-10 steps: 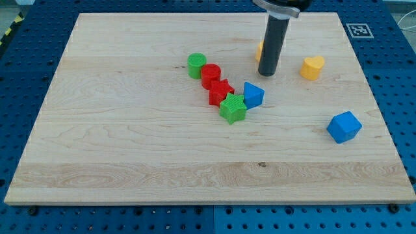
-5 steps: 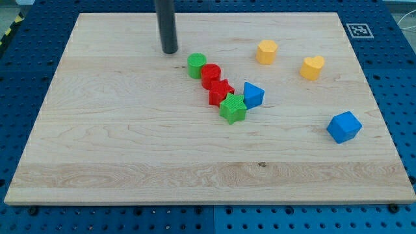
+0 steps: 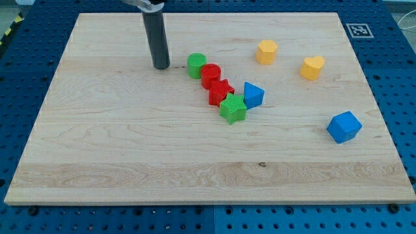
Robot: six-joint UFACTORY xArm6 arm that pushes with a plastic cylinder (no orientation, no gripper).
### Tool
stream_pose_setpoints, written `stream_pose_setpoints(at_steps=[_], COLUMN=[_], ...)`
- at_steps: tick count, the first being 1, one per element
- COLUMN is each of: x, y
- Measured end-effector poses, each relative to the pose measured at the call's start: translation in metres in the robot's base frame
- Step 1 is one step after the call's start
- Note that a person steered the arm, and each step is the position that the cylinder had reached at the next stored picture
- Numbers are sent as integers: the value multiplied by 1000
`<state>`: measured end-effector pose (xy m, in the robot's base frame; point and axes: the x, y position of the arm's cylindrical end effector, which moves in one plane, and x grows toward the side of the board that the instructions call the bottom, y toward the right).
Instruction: Move the green circle closer to the blue cube
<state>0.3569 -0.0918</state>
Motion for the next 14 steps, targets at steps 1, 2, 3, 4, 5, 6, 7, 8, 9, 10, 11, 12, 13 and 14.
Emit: stream_pose_setpoints(at_steps=[1,2,3,4,5,6,7,8,9,10,11,12,13,14], x=[0,0,0,0,0,0,6,32,38,34,26,26,40,59], y=[11,32,51,70,99,127,158,181,184,184,184,196,218,235])
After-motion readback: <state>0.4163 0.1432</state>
